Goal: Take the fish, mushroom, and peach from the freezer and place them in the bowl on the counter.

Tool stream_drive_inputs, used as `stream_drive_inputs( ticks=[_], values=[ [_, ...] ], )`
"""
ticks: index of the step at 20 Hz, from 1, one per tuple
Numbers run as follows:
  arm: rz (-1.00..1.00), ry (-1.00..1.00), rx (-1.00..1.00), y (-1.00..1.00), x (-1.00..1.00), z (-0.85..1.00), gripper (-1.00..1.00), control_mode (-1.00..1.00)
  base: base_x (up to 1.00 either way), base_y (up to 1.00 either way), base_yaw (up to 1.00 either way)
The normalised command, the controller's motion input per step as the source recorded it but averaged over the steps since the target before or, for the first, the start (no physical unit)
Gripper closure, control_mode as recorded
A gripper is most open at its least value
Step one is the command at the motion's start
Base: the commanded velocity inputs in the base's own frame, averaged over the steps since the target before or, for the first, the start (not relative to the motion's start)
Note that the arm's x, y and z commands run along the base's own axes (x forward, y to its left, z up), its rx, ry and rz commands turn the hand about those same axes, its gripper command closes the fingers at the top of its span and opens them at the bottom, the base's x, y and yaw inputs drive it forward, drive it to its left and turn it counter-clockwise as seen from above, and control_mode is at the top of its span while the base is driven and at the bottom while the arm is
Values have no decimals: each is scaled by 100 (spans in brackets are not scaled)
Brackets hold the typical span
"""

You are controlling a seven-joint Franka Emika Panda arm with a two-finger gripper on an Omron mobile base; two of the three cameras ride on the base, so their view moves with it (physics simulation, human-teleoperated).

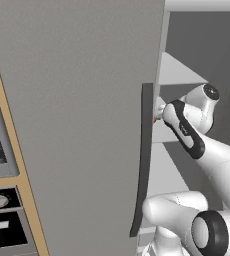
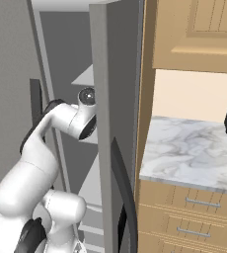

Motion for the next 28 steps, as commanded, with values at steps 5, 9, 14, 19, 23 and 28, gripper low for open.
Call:
stream_drive_inputs(
  ticks=[5, 9, 14, 19, 23, 28],
  values=[
    [0, 0, -6, -3, 31, -55, -100, -100, 0, 0, 0],
    [0, 0, -2, 0, 36, -19, -100, -100, 0, 0, 0],
    [0, 3, 0, -1, 41, 0, -100, -100, 0, 0, 0],
    [0, 4, 0, -5, 48, -4, -100, -100, 0, 0, 0],
    [0, 3, 0, -20, 45, -15, -100, -100, 0, 0, 0],
    [0, 1, 0, -17, 41, -28, -100, -100, 0, 0, 0]
  ],
)
